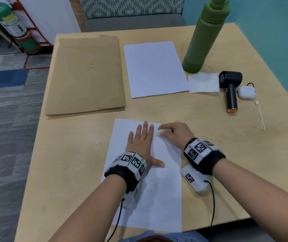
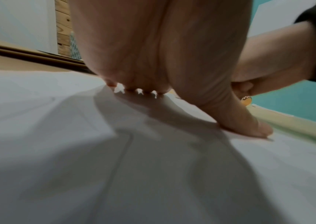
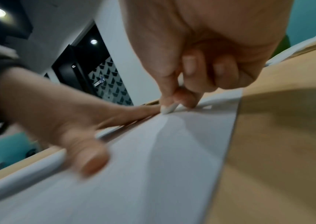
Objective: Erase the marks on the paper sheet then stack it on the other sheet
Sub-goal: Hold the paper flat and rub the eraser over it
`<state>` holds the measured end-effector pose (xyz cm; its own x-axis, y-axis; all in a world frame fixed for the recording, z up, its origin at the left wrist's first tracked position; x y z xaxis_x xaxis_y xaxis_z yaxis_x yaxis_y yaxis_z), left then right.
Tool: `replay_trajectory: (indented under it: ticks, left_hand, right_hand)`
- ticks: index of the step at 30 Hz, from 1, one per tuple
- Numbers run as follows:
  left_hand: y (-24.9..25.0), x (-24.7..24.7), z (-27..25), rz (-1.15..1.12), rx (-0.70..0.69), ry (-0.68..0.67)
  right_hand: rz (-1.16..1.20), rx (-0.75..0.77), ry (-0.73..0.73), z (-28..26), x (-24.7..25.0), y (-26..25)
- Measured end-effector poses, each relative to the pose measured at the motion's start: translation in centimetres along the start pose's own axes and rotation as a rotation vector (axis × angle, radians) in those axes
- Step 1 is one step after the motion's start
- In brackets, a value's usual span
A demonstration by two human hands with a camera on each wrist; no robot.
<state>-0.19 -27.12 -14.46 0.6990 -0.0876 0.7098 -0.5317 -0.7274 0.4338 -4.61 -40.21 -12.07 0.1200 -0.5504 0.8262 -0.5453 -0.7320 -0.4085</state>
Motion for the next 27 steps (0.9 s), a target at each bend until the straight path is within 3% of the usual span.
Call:
replay_trajectory:
  ticks: [3, 6, 8, 12, 14, 20, 27]
  left_hand:
    - [0.0, 0.0, 0.0, -0.005, 0.001, 0.006]
    - [-0.1, -0.2, 0.1, -0.016, 0.004, 0.008]
    - [-0.1, -0.2, 0.1, -0.011, 0.005, 0.002]
    - [0.0, -0.1, 0.1, 0.006, 0.008, -0.005]
    - [0.0, -0.1, 0.1, 0.007, 0.011, -0.004]
    - [-0.1, -0.3, 0.1, -0.012, 0.004, 0.008]
    - [0.0, -0.1, 0.0, 0.012, 0.019, 0.001]
  right_hand:
    - [0.067, -0.010, 0.035, -2.8, -1.5, 0.8]
    - [0.087, 0.058, -0.132, -5.2, -2.4, 1.6]
    - [0.037, 0.067, -0.171, -4.0, -2.0, 1.7]
    - [0.034, -0.025, 0.018, -0.5, -0.6, 0.5]
    - [0.070, -0.056, 0.061, -1.2, -1.0, 0.3]
    - [0.042, 0.063, -0.148, -5.4, -2.6, 1.2]
    - [0.130, -0.060, 0.097, 0.9, -0.4, -1.0]
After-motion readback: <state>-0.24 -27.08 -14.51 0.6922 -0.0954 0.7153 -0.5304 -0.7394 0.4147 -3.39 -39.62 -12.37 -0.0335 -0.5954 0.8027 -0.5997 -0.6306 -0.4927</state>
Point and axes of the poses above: each hand's wrist, its own z-axis towards the middle knuckle, its own x-axis out of the back of the hand, y = z × x, the point moved 4 cm from there along z, towards the middle knuckle, and after that the axes turned 14 degrees about -z, right-handed, at the moved point
